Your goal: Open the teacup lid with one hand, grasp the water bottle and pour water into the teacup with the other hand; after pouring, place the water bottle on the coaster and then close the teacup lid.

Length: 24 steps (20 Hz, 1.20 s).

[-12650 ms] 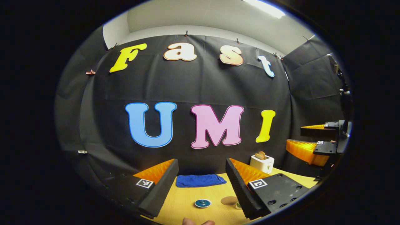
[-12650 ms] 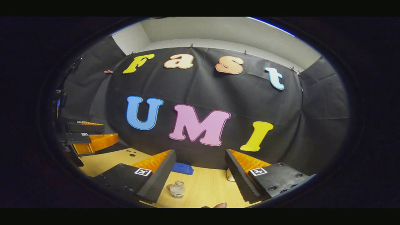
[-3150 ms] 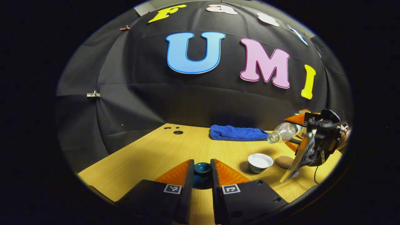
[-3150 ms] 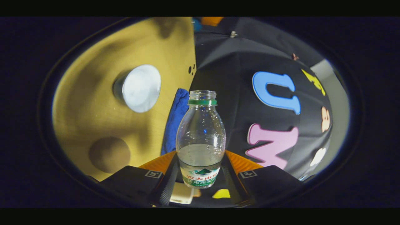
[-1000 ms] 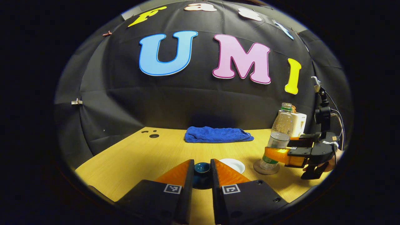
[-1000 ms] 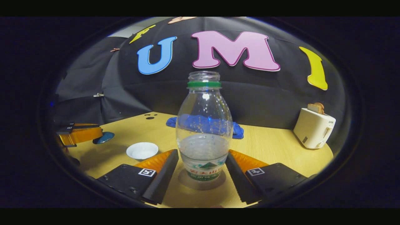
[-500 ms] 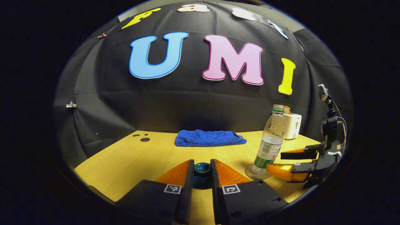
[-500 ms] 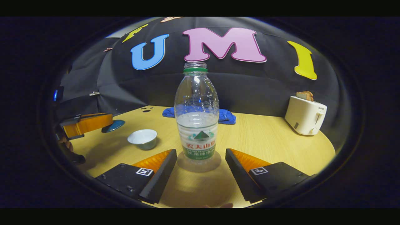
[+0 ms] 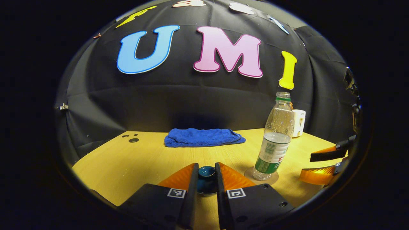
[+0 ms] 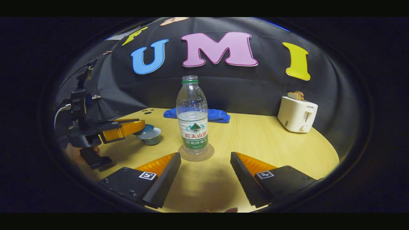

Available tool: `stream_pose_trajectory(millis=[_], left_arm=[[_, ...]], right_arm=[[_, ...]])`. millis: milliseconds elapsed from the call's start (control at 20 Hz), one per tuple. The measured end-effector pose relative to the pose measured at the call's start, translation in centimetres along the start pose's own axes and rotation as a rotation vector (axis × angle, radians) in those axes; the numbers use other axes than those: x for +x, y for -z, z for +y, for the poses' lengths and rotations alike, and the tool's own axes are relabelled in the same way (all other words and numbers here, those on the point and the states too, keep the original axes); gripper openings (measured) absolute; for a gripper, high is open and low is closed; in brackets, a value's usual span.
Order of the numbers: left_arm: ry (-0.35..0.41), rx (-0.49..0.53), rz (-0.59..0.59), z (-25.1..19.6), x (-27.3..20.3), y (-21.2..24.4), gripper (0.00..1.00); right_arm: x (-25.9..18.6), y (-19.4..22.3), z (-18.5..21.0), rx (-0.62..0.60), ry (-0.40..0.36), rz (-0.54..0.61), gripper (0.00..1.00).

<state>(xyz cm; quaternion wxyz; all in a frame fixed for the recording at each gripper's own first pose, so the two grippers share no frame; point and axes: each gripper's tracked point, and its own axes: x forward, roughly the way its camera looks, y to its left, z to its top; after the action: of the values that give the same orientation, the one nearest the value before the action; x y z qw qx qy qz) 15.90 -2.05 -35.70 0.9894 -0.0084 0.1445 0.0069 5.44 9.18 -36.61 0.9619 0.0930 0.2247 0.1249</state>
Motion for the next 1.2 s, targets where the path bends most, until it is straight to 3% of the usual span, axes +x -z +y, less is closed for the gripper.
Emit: stream_pose_trajectory(millis=[600,750,800,950,1200], left_arm=[[-0.023,0.042,0.048,0.0,1.4,1.6,0.35],[-0.028,0.021,0.037,-0.1,1.0,1.1,0.8],[-0.029,0.006,0.033,-0.2,0.6,0.7,0.87],[-0.053,-0.03,0.015,0.0,-1.3,-1.6,0.97],[-0.075,-0.016,0.028,0.0,-6.3,-6.7,0.97]], right_arm=[[-0.2,-1.0,-1.4,0.034,0.02,-0.008,0.96],[-0.7,-1.7,-1.6,0.036,0.029,-0.016,0.96],[-0.9,-2.1,-1.7,0.037,0.031,-0.021,0.96],[-2.2,-4.5,-2.0,0.022,0.048,-0.052,0.97],[-6.2,-12.3,-1.4,-0.002,0.062,-0.136,0.96]])
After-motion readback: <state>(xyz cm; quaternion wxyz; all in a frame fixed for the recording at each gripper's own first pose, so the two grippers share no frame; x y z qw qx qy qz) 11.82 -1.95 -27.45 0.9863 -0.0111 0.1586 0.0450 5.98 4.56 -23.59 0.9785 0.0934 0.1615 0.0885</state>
